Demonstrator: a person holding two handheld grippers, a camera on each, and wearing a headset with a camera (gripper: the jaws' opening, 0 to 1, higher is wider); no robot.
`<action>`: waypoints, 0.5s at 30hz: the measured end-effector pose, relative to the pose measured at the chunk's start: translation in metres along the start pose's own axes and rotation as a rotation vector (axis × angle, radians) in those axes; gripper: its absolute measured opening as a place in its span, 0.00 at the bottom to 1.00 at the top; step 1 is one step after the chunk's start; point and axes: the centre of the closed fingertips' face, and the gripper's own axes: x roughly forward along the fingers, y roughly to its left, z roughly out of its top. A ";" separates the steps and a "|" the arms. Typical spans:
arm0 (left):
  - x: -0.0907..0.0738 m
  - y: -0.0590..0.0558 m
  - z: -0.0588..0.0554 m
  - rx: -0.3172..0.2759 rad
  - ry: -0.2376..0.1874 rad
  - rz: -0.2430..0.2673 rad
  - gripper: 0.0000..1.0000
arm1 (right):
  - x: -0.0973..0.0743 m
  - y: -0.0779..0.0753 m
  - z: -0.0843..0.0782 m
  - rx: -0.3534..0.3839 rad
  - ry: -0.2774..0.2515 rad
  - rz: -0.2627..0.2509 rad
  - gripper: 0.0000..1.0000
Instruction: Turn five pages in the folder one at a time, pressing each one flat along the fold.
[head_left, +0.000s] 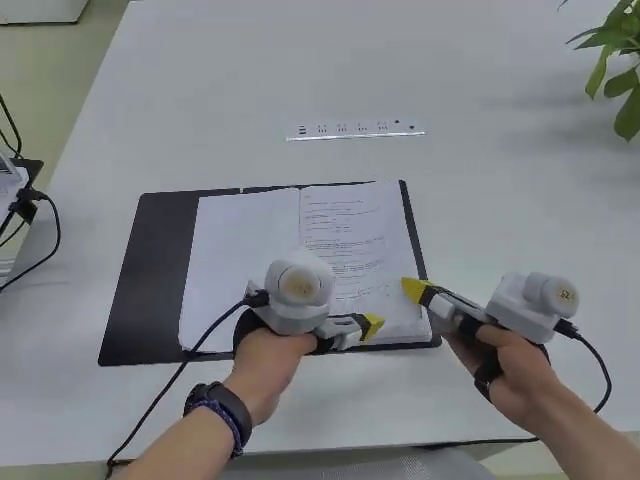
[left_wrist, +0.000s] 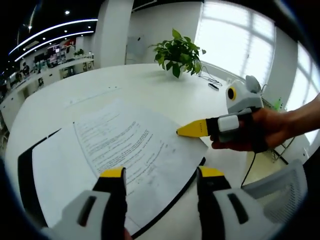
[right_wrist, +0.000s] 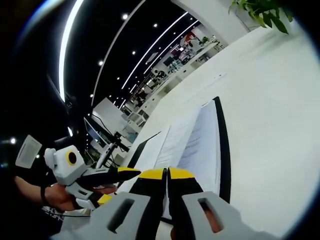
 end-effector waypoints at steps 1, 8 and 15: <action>-0.002 0.002 0.000 -0.002 -0.002 0.002 0.56 | 0.000 0.001 0.001 0.000 -0.003 0.000 0.00; -0.020 0.014 -0.005 0.010 -0.008 0.028 0.57 | 0.005 0.011 0.001 0.003 -0.025 0.008 0.00; -0.035 0.027 -0.010 0.009 -0.014 0.065 0.57 | 0.014 0.024 0.002 -0.006 -0.021 0.026 0.00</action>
